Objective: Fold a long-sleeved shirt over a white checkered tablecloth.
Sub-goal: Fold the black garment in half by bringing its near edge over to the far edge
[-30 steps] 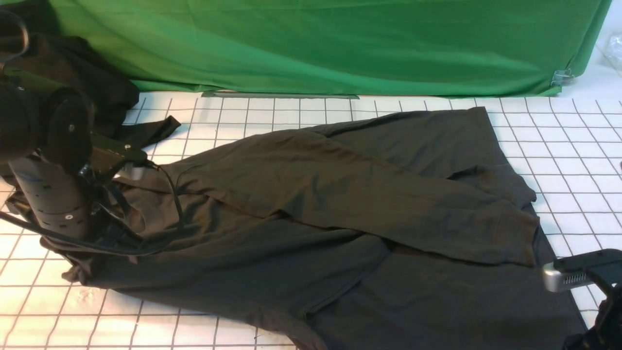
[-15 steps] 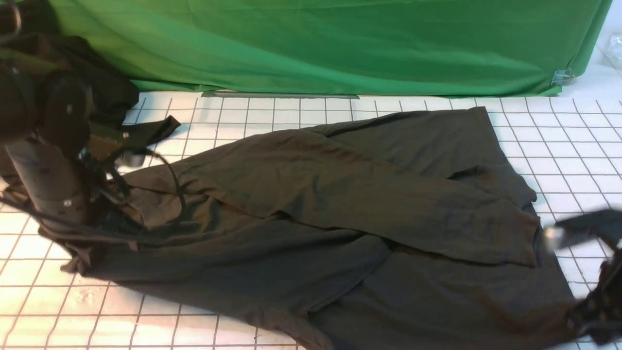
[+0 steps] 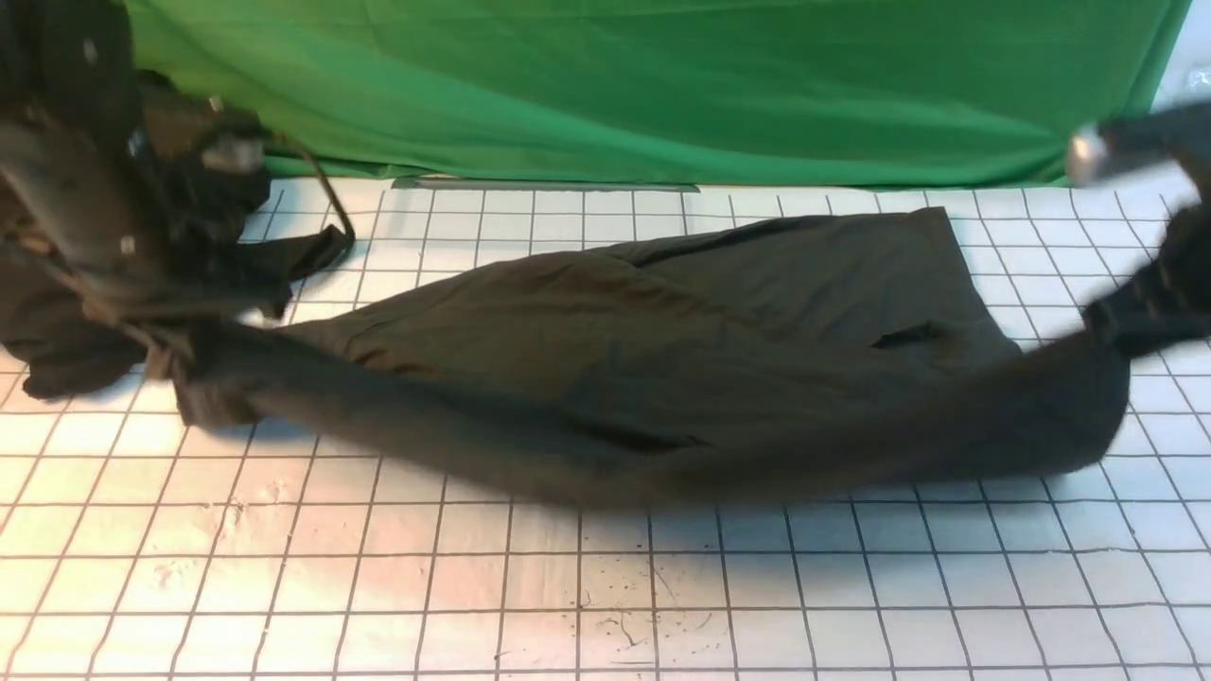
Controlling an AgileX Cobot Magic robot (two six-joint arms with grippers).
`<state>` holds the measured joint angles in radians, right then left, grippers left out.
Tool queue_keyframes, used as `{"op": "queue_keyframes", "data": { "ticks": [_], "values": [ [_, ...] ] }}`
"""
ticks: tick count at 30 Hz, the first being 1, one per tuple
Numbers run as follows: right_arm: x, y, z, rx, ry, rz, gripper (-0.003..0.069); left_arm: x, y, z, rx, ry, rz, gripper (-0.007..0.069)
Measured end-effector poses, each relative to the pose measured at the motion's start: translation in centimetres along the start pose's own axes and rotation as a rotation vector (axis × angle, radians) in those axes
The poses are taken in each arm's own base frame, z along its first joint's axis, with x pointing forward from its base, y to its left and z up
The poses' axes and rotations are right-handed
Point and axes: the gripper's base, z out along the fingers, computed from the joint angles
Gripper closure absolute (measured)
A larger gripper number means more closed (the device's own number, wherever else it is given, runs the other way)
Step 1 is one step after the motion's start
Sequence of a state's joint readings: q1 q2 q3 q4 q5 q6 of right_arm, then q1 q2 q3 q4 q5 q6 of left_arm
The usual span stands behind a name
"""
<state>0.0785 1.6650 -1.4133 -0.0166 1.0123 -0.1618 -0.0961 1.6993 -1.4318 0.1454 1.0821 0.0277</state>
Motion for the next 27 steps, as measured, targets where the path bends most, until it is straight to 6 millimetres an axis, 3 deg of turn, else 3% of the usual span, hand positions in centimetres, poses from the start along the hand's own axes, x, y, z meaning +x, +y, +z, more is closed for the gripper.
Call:
{"op": "queue_keyframes", "data": {
  "ticks": [2, 5, 9, 10, 12, 15, 17, 23, 26, 27],
  "values": [
    [-3.6, -1.4, 1.3, 0.014, -0.029, 0.008, 0.063, -2.1, 1.1, 0.8, 0.042, 0.002, -0.03, 0.0575],
    [-5.5, -2.0, 2.0, 0.019, -0.051, 0.012, 0.063, -3.6, 1.5, 1.5, 0.055, -0.003, -0.037, 0.0575],
    [-10.6, -3.6, 4.6, 0.027, -0.128, 0.032, 0.063, -6.6, 2.9, 3.9, 0.065, 0.017, -0.075, 0.0575],
    [-10.8, -3.7, 4.7, 0.028, -0.133, 0.032, 0.063, -6.7, 3.0, 4.0, 0.066, 0.018, -0.078, 0.0575],
    [-12.7, -4.5, 7.1, 0.029, -0.146, 0.043, 0.063, -8.2, 4.2, 5.9, 0.066, 0.023, -0.133, 0.0575],
    [-14.0, -4.8, 8.9, 0.03, -0.169, 0.057, 0.063, -8.9, 4.8, 7.3, 0.076, 0.025, -0.175, 0.0575],
    [-14.7, -5.0, 11.2, 0.025, -0.192, 0.099, 0.063, -9.4, 4.9, 8.6, 0.079, 0.029, -0.213, 0.0575],
    [-15.3, -5.0, 15.0, 0.02, -0.246, 0.183, 0.0619, -10.0, 4.8, 11.1, 0.083, 0.004, -0.293, 0.0575],
    [-15.5, -4.7, 16.3, 0.021, -0.265, 0.186, 0.0565, -10.1, 4.7, 11.7, 0.088, -0.001, -0.303, 0.0575],
    [-15.6, -4.4, 16.7, 0.023, -0.279, 0.185, 0.0499, -10.1, 4.7, 11.9, 0.088, 0.0, -0.307, 0.0565]
  ]
}}
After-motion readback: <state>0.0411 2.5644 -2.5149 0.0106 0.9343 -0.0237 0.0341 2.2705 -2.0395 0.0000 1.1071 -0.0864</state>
